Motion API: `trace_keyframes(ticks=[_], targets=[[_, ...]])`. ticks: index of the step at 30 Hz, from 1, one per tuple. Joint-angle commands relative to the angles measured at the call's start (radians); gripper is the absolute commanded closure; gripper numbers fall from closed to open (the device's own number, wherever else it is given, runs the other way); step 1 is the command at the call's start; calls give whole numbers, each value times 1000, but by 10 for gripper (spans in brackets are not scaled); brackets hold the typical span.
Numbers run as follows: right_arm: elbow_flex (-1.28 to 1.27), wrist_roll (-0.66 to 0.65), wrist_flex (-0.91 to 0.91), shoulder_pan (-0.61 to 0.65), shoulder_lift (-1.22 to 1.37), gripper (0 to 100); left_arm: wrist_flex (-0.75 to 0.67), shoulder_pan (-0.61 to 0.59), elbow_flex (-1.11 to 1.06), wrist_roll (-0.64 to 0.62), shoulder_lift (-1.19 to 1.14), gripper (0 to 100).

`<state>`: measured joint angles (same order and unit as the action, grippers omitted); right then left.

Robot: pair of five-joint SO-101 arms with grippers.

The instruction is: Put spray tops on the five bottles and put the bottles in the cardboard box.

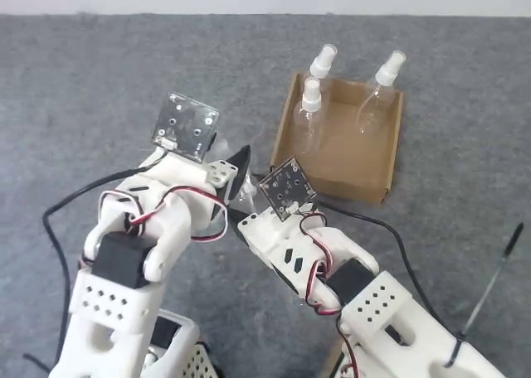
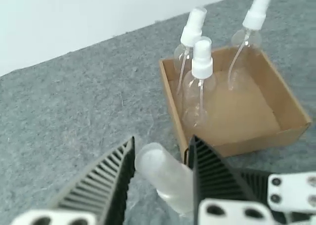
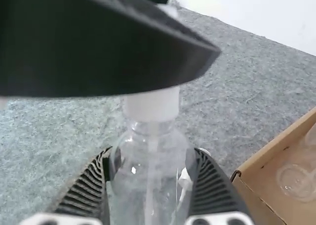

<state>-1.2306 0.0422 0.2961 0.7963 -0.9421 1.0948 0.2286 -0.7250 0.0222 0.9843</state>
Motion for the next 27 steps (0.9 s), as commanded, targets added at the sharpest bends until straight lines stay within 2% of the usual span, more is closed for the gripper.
trace_keyframes(ticks=[1, 5, 10, 14, 19, 23, 27], targets=[[9, 9, -21, -5, -36, 992, 2, 6, 51, -6, -6, 840], [9, 9, -21, -5, -36, 992, 18, -2, 99, -5, -5, 839], [9, 6, -18, -7, -39, 992, 83, -97, 216, -5, 11, 837], [12, 6, -16, -35, -39, 992, 89, -155, 211, -8, 121, 837], [44, 2, -13, -119, -42, 992, 74, -155, 54, -8, 262, 837], [114, 0, -8, -213, -36, 992, -9, -153, -151, -11, 347, 837], [235, 0, 91, -265, -35, 992, -103, -153, -328, -14, 445, 837]])
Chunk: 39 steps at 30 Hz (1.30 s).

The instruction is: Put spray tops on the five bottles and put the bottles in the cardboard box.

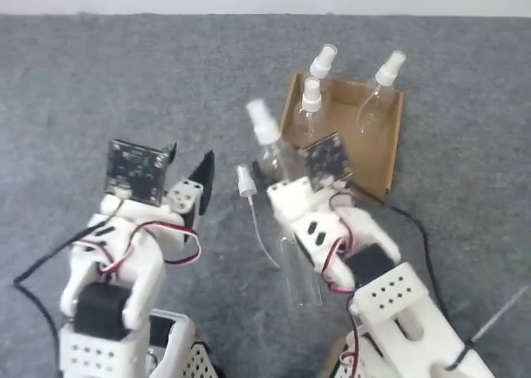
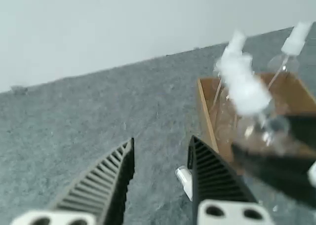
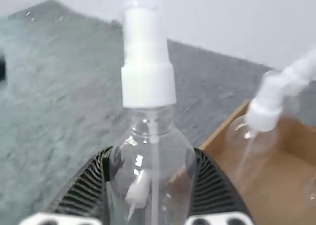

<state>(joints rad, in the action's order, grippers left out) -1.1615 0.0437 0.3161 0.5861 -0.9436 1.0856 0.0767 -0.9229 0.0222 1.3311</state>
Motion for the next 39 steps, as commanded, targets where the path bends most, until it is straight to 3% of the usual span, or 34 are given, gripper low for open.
trace_keyframes(ticks=[1, 10, 16, 21, 29, 36, 39], targets=[[196, -2, 90, -58, -31, 992, -107, 0, -170, -14, 127, 837], [520, 5, 160, -50, 277, 992, -94, 193, -395, -11, 433, 774], [692, 5, 275, 50, 447, 992, -114, 212, -456, -8, 477, 774], [824, 0, 509, 154, 440, 992, -163, 212, -473, -8, 417, 775], [832, -2, 696, 165, 305, 992, -192, 212, -473, -6, 359, 775], [744, -92, 716, 136, 197, 992, -192, 212, -473, -6, 359, 775], [733, -110, 717, 65, 191, 992, -190, 212, -473, -6, 359, 775]])
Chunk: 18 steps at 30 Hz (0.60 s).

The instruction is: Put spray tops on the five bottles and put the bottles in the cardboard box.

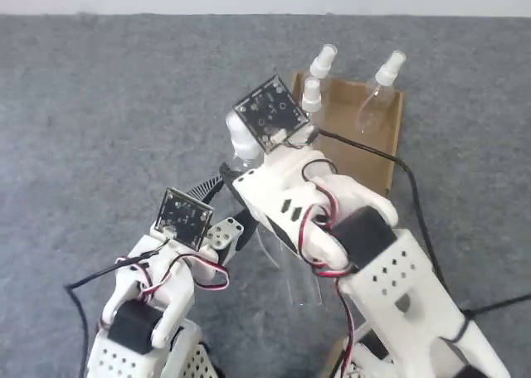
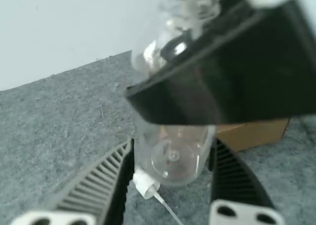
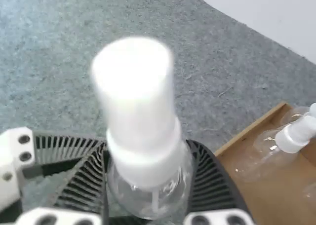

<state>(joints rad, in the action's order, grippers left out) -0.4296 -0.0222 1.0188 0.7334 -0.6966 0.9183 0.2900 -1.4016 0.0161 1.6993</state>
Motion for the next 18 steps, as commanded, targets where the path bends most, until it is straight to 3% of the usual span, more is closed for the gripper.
trace_keyframes(ticks=[1, 10, 15, 18], targets=[[3, -44, 15, -116, -56, 992, -21, -2, 5, 0, -9, 775], [-2, -100, 12, -481, -53, 992, -20, -2, 4, 0, -9, 776], [-8, -106, -16, -550, -48, 992, -25, -3, 4, 0, -15, 844], [-37, -104, -87, -575, 5, 992, -60, -68, 1, 0, -17, 922]])
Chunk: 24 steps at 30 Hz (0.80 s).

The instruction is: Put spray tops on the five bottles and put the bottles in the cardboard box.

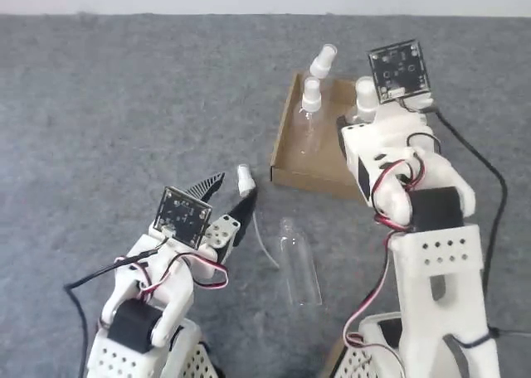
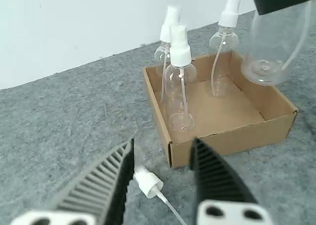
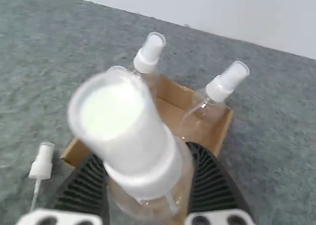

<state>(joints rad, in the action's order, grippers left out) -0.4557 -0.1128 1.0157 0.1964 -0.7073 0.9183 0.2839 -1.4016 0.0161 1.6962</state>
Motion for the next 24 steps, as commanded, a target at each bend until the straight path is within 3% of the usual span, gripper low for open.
trace_keyframes(ticks=[1, 5, 15, 20, 24], targets=[[-21, -11, -113, -47, 47, 992, -95, -112, -13, -6, -14, 945], [-43, -8, -246, -87, 191, 992, -203, -250, -62, -57, -14, 990], [-43, -3, -414, -94, 432, 992, -201, -252, -64, -78, -14, 990], [-43, 107, -456, -99, 470, 992, -201, -252, -64, -78, -14, 990], [-46, 121, -458, -99, 476, 992, -201, -247, -64, -78, -14, 990]])
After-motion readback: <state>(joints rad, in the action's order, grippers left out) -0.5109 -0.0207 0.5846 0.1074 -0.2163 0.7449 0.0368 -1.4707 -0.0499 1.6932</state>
